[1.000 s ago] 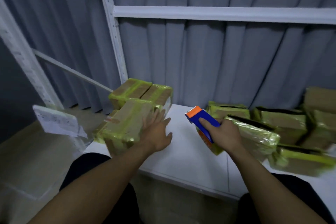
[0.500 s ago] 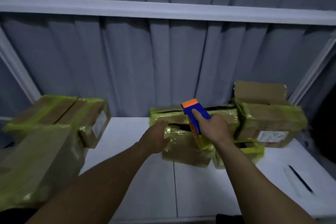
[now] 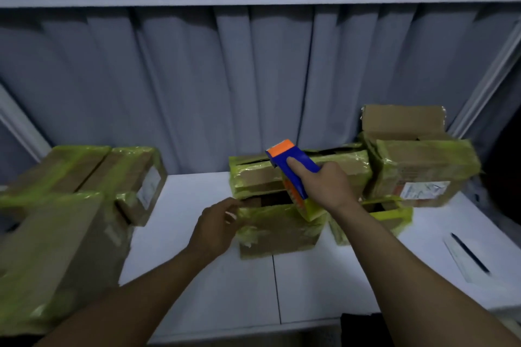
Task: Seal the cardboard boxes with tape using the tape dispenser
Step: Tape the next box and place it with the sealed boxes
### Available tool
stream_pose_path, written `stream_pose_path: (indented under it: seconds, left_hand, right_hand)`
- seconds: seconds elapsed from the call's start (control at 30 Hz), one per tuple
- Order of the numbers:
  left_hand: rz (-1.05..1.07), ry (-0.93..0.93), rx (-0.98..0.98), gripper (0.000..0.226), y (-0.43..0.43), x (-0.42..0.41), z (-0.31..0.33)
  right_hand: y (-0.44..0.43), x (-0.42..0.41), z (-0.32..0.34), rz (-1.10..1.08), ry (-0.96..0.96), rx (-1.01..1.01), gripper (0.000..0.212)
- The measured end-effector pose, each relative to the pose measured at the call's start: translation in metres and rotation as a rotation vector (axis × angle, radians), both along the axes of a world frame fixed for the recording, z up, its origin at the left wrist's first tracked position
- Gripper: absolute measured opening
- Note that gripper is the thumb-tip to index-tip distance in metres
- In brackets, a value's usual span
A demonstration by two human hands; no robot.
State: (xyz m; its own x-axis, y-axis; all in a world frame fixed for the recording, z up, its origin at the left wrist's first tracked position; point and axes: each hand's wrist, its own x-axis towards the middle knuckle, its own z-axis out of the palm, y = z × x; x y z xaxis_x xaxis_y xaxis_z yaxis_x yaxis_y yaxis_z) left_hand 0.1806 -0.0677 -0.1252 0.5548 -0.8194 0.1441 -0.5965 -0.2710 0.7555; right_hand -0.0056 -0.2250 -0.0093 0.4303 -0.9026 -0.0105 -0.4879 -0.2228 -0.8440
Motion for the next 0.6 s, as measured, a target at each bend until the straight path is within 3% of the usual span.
stream_pose_path:
  seconds: [0.13,0.37,0.53,0.6]
  left_hand:
    - [0.04,0.02,0.046,0.034,0.054,-0.002,0.012]
    - [0.153,-0.086,0.35,0.067,0.118,-0.007,0.024]
    - [0.044,-0.486,0.321,0.093,0.127,0.002,0.024]
    - [-0.093,-0.517,0.356,0.091,0.121,0.006,0.019]
  right_hand:
    - [0.032,-0.003,-0.002,0.046,-0.038,0.053,0.053]
    - [0.082,0.001,-0.007,0.138,-0.028,0.143,0.053]
    - [0.096,0.011,-0.022,0.157,0.052,0.142,0.061]
    - [0.097,0.014,-0.026,0.18,0.076,0.131,0.059]
